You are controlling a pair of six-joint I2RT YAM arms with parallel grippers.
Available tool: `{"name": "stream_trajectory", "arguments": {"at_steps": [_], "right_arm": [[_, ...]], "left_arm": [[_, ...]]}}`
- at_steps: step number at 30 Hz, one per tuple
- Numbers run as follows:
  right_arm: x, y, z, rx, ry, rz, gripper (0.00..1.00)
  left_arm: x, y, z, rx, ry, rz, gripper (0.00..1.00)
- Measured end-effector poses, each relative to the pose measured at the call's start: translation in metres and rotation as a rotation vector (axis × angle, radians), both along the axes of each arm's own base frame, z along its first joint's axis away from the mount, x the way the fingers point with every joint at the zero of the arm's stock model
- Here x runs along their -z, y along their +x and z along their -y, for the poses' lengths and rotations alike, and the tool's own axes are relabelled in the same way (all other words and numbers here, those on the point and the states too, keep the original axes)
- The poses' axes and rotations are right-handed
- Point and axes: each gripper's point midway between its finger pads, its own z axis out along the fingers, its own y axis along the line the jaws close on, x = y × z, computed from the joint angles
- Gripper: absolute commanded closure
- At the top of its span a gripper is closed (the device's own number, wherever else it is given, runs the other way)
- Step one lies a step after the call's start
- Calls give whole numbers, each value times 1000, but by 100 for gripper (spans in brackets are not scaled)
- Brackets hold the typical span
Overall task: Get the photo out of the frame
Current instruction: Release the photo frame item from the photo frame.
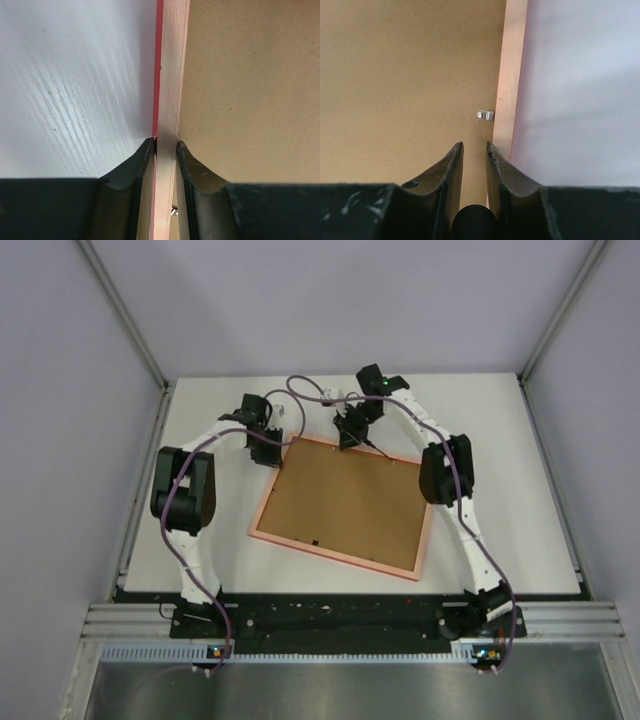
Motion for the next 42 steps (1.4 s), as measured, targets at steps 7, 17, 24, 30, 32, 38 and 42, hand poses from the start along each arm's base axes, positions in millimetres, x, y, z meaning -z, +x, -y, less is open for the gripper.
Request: {"name": "stream_trajectory", "arguments": {"at_steps": [7,17,24,30,32,38,42], "right_arm": [[0,8,3,48,4,-18,100],[8,12,2,70,-78,27,100],[8,15,0,74,-91,47,100],[8,14,0,80,-89,44,100],[8,14,0,83,-89,42,100],[9,15,1,94,-99,42,100],[9,15,0,101,-115,53,100]], "left_arm": [[0,0,0,-7,-5,-1,100],[1,2,-2,-33,-3,2,100],[1,3,-6,-52,6,8,100],[1,3,-6,-66,5,5,100],[1,3,-6,-69,5,4,100],[1,4,-7,-74,4,3,100],[1,5,-8,-80,11,10,100]]}}
